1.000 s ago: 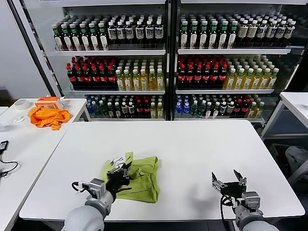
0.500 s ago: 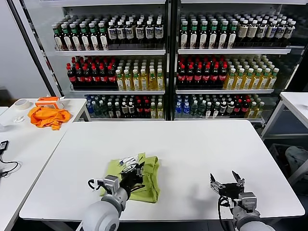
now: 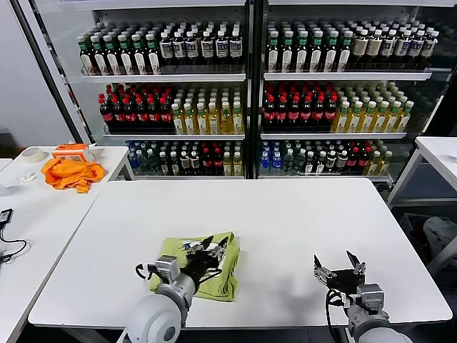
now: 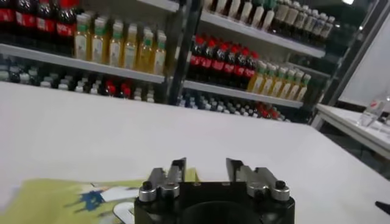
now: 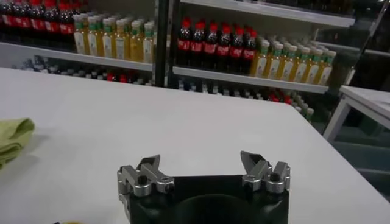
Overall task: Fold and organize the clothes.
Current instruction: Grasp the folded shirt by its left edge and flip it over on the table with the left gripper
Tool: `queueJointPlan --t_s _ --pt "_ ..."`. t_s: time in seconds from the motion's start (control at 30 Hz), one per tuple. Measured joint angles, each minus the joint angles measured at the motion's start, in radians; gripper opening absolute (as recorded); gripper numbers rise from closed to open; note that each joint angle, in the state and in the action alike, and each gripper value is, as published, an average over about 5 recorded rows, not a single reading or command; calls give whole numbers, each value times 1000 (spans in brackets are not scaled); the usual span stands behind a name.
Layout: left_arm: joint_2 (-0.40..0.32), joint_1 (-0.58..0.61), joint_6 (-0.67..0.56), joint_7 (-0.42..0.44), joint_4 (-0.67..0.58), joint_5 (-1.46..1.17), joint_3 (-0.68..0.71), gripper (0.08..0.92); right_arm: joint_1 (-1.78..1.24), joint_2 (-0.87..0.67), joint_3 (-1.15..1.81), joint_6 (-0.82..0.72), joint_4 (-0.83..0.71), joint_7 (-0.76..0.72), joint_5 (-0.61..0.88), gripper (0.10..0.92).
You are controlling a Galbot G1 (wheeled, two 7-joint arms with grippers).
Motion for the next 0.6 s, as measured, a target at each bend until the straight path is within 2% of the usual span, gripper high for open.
queueJointPlan --t_s 0.2,0.3,0.6 --pt "47 58 0 -6 5 80 -88 765 -6 -5 1 9 4 -4 0 823" --pt "58 88 0 -5 24 127 -119 812 -10 -9 2 12 7 -5 0 823" --pt "56 120 0 4 94 208 -154 823 -26 -15 11 24 15 -6 -1 823"
